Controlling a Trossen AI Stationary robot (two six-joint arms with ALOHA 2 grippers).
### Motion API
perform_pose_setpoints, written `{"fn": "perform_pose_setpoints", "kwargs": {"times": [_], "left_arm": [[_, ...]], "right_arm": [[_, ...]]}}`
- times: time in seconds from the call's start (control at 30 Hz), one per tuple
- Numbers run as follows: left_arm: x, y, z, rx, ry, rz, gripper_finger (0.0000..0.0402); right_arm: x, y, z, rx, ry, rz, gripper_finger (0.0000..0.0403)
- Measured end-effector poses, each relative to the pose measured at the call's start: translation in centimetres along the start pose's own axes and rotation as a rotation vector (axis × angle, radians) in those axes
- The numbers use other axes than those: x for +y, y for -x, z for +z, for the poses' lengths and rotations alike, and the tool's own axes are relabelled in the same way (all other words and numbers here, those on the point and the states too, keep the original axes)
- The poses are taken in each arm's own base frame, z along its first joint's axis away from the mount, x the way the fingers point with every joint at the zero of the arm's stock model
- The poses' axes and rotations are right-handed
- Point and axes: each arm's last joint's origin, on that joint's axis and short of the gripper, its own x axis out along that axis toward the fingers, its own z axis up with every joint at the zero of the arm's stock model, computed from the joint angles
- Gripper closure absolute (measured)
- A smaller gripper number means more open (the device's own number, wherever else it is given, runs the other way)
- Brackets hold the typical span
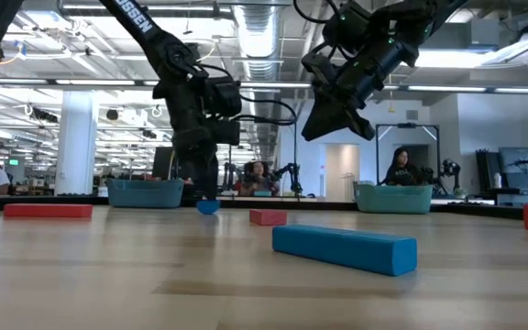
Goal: Sort & place blocks by color
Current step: Put the top blue block into the green bin
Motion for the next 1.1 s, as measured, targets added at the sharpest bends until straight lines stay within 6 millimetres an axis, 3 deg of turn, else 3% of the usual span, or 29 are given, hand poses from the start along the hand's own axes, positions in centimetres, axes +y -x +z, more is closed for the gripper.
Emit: {"fn": "perform_pose_setpoints", "kwargs": {"times": [0.3,0.4,0.6,0.77,0.9,1.1], "left_arm": [[-0.4,-1.5,-1.4,0.023,0.040,0.091,0.0136],[-0.4,-1.6,-1.6,0.028,0.021,0.109,0.0177],[-0.4,-1.7,-1.1,-0.038,0.003,0.076,0.0301],[-0.4,-1.2,-0.2,-0.091,0.021,0.034,0.0304],[-0.2,0.4,1.3,-0.145,0.000,0.102,0.0304],[-0.7,3.5,4.2,-0.276,-0.175,0.179,0.0287]], "right_arm": [[0.0,0.0,0.0,-0.007,-0.015,-0.009,0.0335],[0.1,0.0,-0.1,-0.008,-0.012,-0.010,0.0335],[0.1,0.0,-0.1,-0.021,-0.046,-0.022,0.0335],[0.1,0.0,0.0,-0.032,-0.179,-0.032,0.0335],[0.0,0.0,-0.1,-0.031,-0.352,-0.034,0.0324],[-0.3,0.1,0.7,-0.078,-0.408,-0.010,0.0251]]}}
